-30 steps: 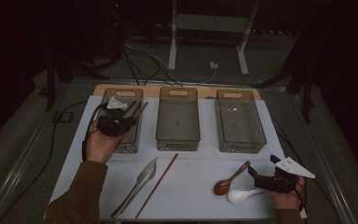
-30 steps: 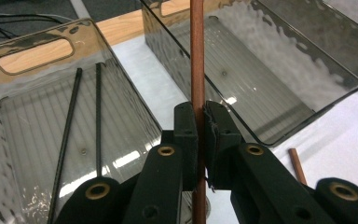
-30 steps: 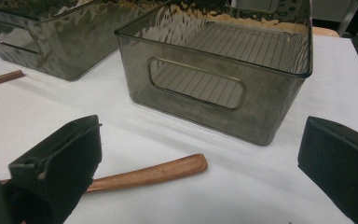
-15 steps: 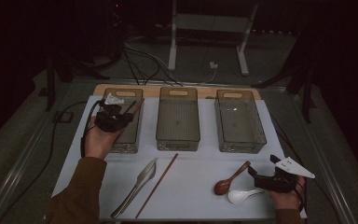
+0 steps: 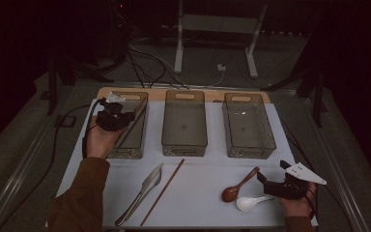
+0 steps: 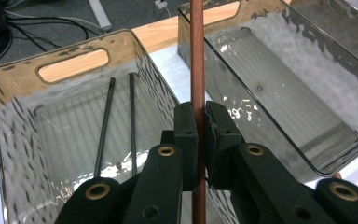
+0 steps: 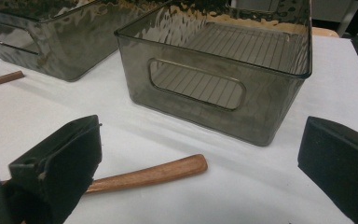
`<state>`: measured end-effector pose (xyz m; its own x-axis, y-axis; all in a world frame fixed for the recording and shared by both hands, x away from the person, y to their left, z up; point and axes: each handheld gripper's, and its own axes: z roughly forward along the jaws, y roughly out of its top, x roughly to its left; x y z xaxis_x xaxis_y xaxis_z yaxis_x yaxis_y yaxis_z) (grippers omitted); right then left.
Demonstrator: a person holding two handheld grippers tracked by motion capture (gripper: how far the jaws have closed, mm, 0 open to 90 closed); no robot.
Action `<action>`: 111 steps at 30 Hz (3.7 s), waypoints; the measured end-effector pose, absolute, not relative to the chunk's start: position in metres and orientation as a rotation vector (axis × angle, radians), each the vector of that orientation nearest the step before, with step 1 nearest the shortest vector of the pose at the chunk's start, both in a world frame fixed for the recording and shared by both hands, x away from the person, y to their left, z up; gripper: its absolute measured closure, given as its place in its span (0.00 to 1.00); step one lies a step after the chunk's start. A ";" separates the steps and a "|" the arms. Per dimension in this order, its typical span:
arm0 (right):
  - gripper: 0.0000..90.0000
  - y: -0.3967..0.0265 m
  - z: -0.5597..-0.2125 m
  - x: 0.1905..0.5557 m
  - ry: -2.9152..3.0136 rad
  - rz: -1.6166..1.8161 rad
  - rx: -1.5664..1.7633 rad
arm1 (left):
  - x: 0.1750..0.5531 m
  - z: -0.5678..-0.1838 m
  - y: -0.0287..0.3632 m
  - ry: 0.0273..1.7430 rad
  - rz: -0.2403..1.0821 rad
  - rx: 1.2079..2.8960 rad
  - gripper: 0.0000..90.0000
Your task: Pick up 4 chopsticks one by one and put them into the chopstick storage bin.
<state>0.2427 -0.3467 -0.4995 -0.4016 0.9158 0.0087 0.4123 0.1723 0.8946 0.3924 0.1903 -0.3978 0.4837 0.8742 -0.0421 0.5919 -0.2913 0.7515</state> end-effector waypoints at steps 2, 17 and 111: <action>0.00 -0.347 -0.500 0.243 1.901 1.183 1.251 | 0.395 -0.398 0.191 1.210 0.496 2.004 0.95; 0.00 -0.347 -0.500 0.243 1.901 1.183 1.253 | 0.409 -0.407 0.196 1.245 0.485 1.998 0.95; 0.00 -0.348 -0.499 0.242 1.897 1.183 1.249 | 0.349 -0.415 0.127 1.137 0.394 2.012 0.01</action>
